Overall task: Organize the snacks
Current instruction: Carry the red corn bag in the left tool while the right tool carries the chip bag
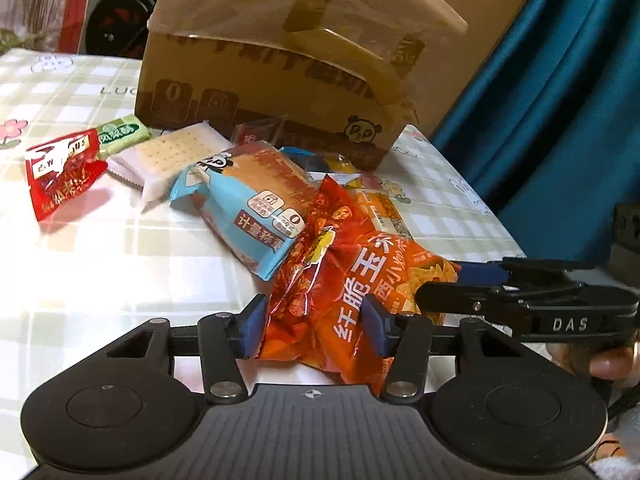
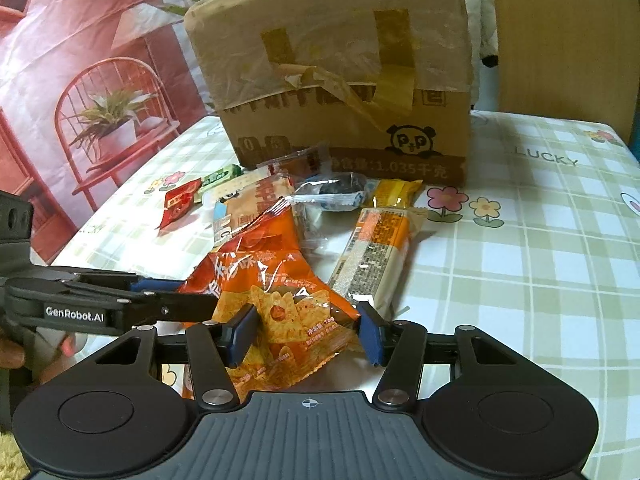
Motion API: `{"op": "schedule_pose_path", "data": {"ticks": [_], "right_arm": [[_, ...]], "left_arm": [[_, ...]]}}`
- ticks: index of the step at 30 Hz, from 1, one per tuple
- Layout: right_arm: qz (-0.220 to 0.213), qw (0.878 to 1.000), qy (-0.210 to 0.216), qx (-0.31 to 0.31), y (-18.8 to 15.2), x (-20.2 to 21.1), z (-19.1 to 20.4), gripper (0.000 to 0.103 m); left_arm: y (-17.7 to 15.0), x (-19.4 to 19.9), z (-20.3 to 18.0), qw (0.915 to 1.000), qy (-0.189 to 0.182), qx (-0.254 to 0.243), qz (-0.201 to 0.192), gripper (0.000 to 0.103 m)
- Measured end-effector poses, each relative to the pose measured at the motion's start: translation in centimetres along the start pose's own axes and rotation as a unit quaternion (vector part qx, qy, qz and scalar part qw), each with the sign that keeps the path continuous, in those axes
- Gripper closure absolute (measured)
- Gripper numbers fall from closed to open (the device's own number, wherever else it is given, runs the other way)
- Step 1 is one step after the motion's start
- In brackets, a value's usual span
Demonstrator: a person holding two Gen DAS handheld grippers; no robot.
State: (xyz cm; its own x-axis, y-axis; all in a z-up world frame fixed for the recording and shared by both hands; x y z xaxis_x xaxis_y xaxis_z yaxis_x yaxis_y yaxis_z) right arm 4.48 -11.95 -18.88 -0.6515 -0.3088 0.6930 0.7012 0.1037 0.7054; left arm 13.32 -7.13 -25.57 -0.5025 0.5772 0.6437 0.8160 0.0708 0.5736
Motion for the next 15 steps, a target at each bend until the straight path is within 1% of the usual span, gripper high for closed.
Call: {"op": "schedule_pose_path", "data": {"ticks": [3, 7, 11, 15], "right_arm": [[-0.005, 1.0, -0.002, -0.008, 0.1, 0.3, -0.1, 0.058], [-0.021, 1.0, -0.004, -0.008, 0.7, 1.2, 0.0, 0.058], [-0.049, 0.999, -0.005, 0.001, 2.4, 2.5, 0.2, 0.058], [-0.08, 0.997, -0.007, 0.017, 4.8, 3.8, 0.4, 0.058]], "left_arm": [[-0.1, 0.4, -0.3, 1.0, -0.001, -0.002, -0.006, 0.055], [0.5, 1.5, -1.2, 0.9995, -0.001, -0.014, -0.029, 0.057], [2.1, 3.0, -2.1, 0.9983, -0.009, -0.012, -0.057, 0.057], [4.0, 4.5, -3.2, 0.996, -0.011, -0.021, -0.087, 0.057]]}}
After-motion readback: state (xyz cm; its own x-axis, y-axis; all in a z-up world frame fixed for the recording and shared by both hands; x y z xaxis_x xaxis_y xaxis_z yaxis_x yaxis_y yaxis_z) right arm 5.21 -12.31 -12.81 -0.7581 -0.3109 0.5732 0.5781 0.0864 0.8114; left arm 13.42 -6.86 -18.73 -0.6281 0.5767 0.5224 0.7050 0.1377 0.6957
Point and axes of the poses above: each gripper's, at about its wrist camera, not at the fingertips, and x roughly against the way its jaws point, z to its left, y to its top, the point moved 6 cm from there along -x, roughly the way its jaws point, and after that the axes turned 11 degrees about x, right-handed, at the moved point
